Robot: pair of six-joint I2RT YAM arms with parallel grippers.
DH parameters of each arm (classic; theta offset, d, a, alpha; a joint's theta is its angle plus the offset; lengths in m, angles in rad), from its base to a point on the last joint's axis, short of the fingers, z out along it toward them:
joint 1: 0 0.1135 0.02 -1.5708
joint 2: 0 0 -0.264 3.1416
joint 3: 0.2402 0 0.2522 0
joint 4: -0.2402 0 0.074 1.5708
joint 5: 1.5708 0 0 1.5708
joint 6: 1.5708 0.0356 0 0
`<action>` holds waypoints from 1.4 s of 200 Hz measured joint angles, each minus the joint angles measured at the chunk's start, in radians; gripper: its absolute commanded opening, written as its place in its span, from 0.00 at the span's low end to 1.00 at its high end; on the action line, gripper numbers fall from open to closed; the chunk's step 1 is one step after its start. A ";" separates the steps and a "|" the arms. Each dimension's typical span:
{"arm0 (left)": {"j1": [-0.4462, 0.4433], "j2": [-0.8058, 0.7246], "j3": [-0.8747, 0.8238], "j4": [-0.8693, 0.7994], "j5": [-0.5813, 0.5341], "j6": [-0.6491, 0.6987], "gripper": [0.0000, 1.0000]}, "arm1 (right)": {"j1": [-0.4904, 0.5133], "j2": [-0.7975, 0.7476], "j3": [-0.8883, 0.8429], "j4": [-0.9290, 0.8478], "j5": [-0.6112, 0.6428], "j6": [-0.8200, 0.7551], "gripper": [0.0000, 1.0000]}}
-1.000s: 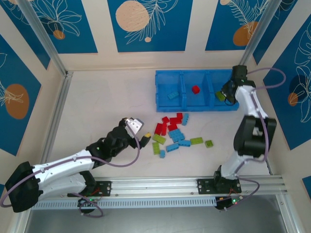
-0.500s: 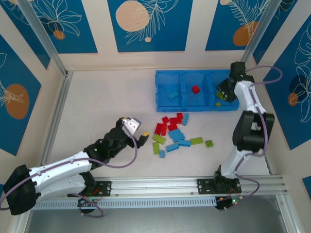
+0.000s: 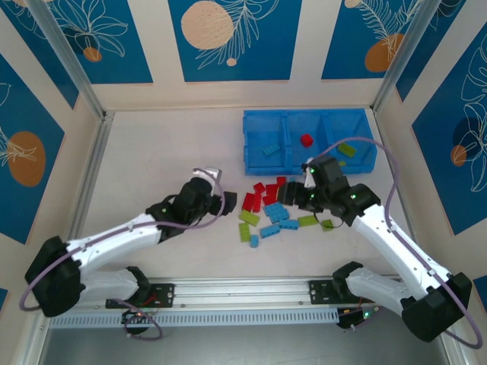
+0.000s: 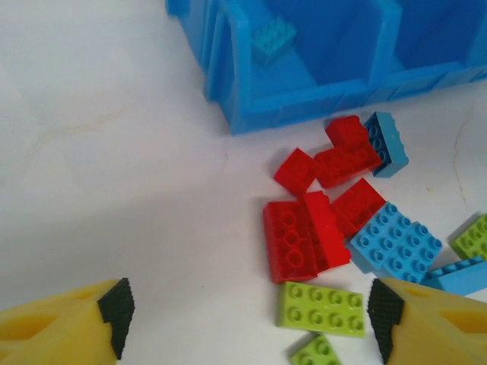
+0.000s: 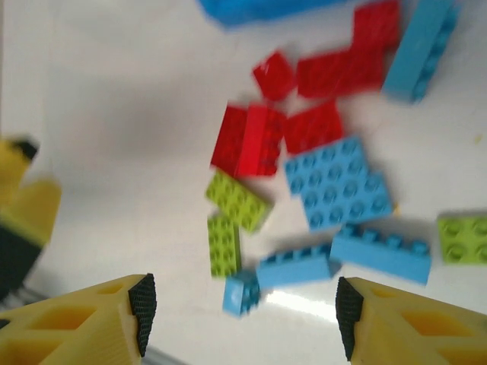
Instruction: Sort the legos into containers by color
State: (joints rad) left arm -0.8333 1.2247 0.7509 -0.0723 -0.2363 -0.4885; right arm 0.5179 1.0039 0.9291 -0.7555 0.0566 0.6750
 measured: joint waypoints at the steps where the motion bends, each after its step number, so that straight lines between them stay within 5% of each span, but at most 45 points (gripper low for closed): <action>1: 0.000 0.011 0.007 -0.005 0.002 -0.011 0.76 | 0.008 0.000 -0.001 -0.003 0.000 0.000 0.67; 54: 0.000 0.322 0.183 -0.138 0.135 -0.144 0.51 | 0.093 -0.021 -0.070 -0.067 0.038 0.009 0.68; 90: -0.002 0.421 0.258 -0.155 0.194 -0.191 0.47 | 0.096 -0.023 -0.080 -0.071 0.060 0.013 0.69; 152: -0.095 0.550 0.330 -0.203 0.188 -0.268 0.83 | 0.095 -0.031 -0.081 -0.050 0.058 0.016 0.70; 280: -0.154 0.641 0.404 -0.291 0.084 -0.159 0.94 | 0.095 -0.031 -0.081 -0.046 0.056 0.024 0.70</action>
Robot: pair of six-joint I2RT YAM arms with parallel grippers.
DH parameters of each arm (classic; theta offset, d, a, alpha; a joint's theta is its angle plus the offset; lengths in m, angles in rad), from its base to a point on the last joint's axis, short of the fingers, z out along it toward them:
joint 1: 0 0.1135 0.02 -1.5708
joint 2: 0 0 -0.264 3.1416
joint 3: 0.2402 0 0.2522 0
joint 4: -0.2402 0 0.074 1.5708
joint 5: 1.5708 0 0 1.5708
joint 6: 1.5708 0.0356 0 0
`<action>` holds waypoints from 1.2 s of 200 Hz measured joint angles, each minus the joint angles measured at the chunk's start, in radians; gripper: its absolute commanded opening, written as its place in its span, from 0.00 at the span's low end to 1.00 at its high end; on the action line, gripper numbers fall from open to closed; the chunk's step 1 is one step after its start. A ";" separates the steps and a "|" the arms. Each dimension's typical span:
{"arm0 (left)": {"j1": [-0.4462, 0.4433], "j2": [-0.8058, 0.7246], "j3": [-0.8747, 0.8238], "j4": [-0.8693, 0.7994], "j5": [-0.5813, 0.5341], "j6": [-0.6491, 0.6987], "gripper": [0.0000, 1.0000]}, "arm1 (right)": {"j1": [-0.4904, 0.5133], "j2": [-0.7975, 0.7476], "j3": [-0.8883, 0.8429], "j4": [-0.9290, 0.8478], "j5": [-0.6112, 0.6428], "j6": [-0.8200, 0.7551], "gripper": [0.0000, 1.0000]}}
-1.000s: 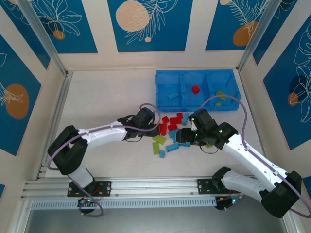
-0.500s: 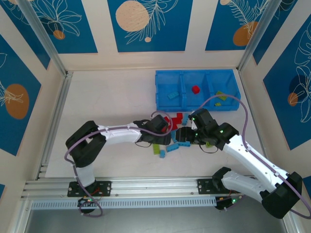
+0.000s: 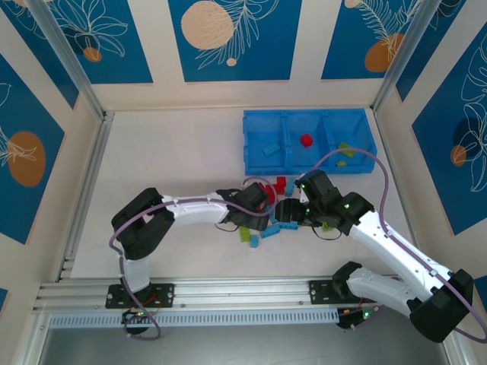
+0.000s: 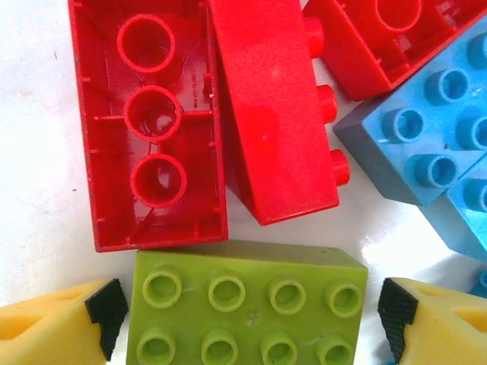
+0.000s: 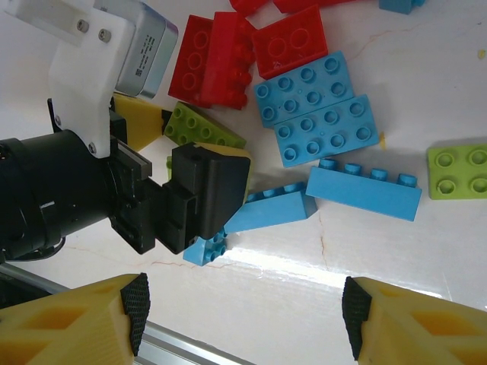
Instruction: Sort the legos into containers by color
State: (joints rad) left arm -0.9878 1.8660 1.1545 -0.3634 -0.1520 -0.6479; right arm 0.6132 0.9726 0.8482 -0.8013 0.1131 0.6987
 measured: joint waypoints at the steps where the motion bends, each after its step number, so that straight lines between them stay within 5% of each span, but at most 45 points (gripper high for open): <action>1: 0.000 -0.001 -0.001 0.000 -0.001 0.000 0.94 | 0.000 0.000 0.000 0.000 0.000 0.000 0.70; 34: -0.037 -0.145 -0.078 -0.048 -0.069 0.007 0.96 | 0.000 -0.003 0.000 -0.008 0.019 0.007 0.72; 62: -0.137 -0.262 -0.074 -0.091 -0.093 -0.030 0.87 | -0.016 -0.034 0.000 -0.015 0.041 0.018 0.72; 113: -0.274 -0.189 -0.062 -0.141 -0.098 -0.185 0.77 | -0.051 -0.097 -0.008 -0.018 0.044 0.042 0.73; 157: -0.276 -0.035 -0.025 -0.151 -0.137 -0.204 0.51 | -0.062 -0.114 -0.032 -0.027 0.040 0.050 0.73; 240: -0.276 -0.035 0.005 -0.151 -0.182 -0.172 0.20 | -0.066 -0.142 -0.045 -0.032 0.040 0.058 0.73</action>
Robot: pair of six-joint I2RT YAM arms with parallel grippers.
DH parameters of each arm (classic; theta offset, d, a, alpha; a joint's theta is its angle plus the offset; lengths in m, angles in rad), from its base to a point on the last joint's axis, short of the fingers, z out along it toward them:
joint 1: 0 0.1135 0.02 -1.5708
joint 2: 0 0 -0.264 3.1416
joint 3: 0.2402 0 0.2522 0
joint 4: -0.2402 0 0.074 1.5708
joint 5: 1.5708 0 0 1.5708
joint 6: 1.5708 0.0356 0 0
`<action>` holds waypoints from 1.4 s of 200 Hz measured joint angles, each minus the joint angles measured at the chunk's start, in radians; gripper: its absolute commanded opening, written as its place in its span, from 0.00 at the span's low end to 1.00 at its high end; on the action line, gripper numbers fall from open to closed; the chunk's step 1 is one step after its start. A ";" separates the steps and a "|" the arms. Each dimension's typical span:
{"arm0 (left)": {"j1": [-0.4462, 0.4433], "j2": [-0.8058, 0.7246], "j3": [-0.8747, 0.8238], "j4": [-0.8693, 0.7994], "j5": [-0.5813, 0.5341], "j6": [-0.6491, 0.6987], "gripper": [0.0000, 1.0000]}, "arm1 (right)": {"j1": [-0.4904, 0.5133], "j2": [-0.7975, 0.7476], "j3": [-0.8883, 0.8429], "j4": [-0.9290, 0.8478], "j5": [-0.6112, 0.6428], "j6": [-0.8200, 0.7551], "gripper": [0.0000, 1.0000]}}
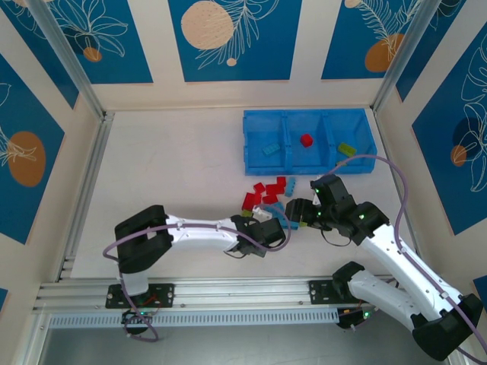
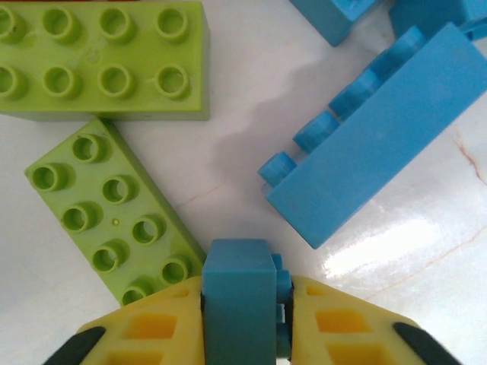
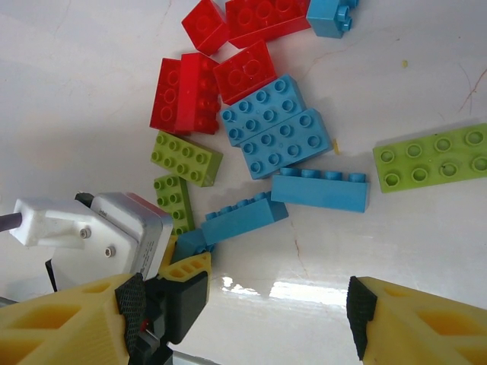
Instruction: Sort the legos into containers by color
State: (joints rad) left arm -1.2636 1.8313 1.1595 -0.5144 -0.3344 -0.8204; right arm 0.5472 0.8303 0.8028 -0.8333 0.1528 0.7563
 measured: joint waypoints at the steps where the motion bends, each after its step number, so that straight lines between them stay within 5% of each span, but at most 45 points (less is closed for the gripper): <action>1: 0.000 0.000 0.000 0.000 0.000 0.001 0.20 | 0.000 0.000 0.000 0.000 0.000 0.000 0.73; 50: 0.025 -0.109 0.009 -0.003 0.000 0.061 0.20 | -0.002 -0.041 0.000 -0.016 0.013 0.027 0.74; 84: 0.202 -0.141 0.172 0.033 -0.008 0.178 0.21 | -0.018 -0.098 0.000 -0.028 0.052 0.065 0.74; 132: 0.463 0.223 0.693 0.105 0.013 0.335 0.27 | -0.025 -0.109 0.000 -0.038 0.058 0.086 0.75; 163: 0.499 0.482 1.005 0.047 0.019 0.416 0.47 | -0.025 -0.109 0.000 -0.048 0.058 0.090 0.74; 198: 0.502 0.611 1.196 -0.034 0.046 0.477 0.50 | -0.025 -0.107 0.004 -0.050 0.058 0.089 0.75; 227: 0.502 0.533 1.116 -0.040 0.085 0.486 0.46 | -0.025 -0.092 0.016 -0.050 0.061 0.084 0.75; 280: 0.435 -0.200 0.275 0.177 0.126 0.484 0.46 | 0.089 0.068 0.037 -0.020 0.050 0.034 0.74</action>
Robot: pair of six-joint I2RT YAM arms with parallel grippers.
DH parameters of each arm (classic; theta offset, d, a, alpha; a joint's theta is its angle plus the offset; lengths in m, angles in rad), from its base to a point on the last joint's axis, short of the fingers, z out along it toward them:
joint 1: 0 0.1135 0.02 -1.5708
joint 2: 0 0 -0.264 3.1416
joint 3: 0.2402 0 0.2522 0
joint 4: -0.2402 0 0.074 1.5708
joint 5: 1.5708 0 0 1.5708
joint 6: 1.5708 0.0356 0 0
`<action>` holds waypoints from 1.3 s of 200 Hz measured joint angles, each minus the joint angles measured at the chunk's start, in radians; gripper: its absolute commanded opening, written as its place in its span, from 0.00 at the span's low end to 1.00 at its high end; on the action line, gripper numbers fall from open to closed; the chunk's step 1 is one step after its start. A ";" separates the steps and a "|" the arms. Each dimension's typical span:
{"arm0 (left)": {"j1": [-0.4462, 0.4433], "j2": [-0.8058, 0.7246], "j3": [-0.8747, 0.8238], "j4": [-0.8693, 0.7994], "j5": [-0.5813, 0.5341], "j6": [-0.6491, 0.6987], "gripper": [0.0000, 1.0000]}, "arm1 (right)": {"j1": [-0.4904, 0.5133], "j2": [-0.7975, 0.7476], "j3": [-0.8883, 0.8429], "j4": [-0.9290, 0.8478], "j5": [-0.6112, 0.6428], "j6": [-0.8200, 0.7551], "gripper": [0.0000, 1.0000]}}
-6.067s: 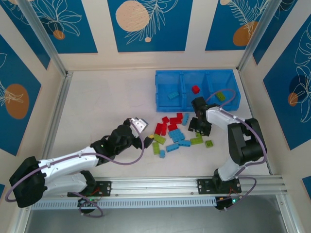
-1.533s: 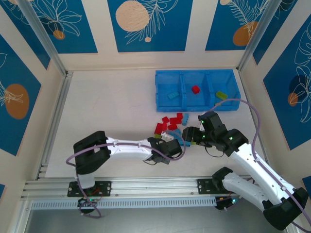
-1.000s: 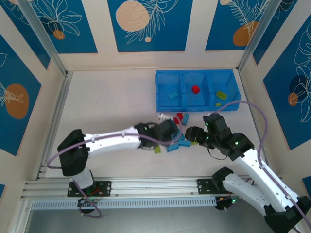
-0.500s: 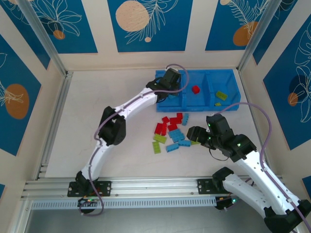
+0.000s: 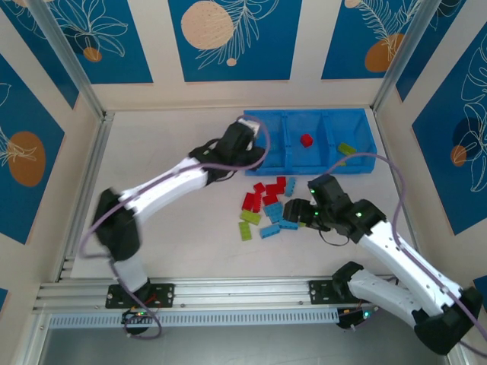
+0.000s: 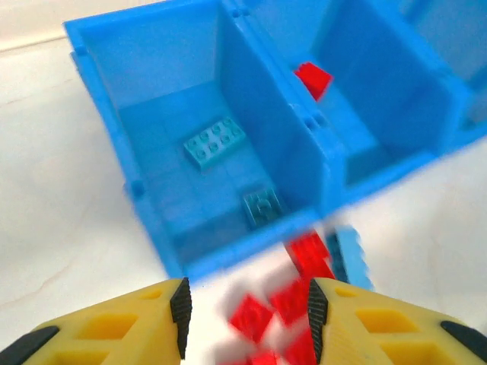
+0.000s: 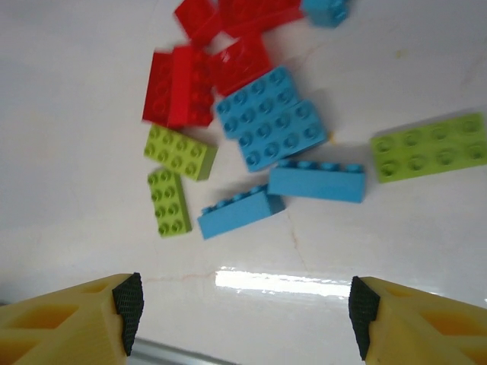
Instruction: Sort the legos into containers by color
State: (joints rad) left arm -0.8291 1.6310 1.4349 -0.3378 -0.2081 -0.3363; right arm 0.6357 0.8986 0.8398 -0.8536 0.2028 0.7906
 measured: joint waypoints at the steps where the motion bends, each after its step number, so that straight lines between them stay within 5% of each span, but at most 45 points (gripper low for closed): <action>1: -0.002 -0.011 -0.009 0.002 -0.001 0.001 0.45 | 0.009 0.009 0.001 0.003 0.000 -0.002 0.74; 48: -0.061 -0.601 -0.506 0.042 -0.061 0.033 0.52 | 0.218 0.278 0.070 0.083 0.010 -0.027 0.74; 74: -0.059 -0.776 -0.708 -0.002 -0.134 0.052 0.84 | 0.272 0.461 0.137 0.115 0.019 -0.049 0.73; 95: -0.058 -0.871 -0.835 -0.001 -0.173 0.083 0.99 | 0.293 0.608 0.217 0.116 0.046 -0.063 0.73; 175: -0.057 -1.037 -1.079 0.155 -0.206 0.202 1.00 | 0.356 0.949 0.404 0.052 0.131 -0.043 0.70; 260: -0.057 -1.062 -1.090 0.204 -0.201 0.221 1.00 | 0.384 1.005 0.407 0.064 0.104 0.016 0.35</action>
State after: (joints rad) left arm -0.8860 0.5694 0.3447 -0.1333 -0.4088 -0.1154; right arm 1.0195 1.9038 1.2472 -0.7891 0.3069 0.8070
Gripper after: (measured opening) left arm 0.998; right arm 0.373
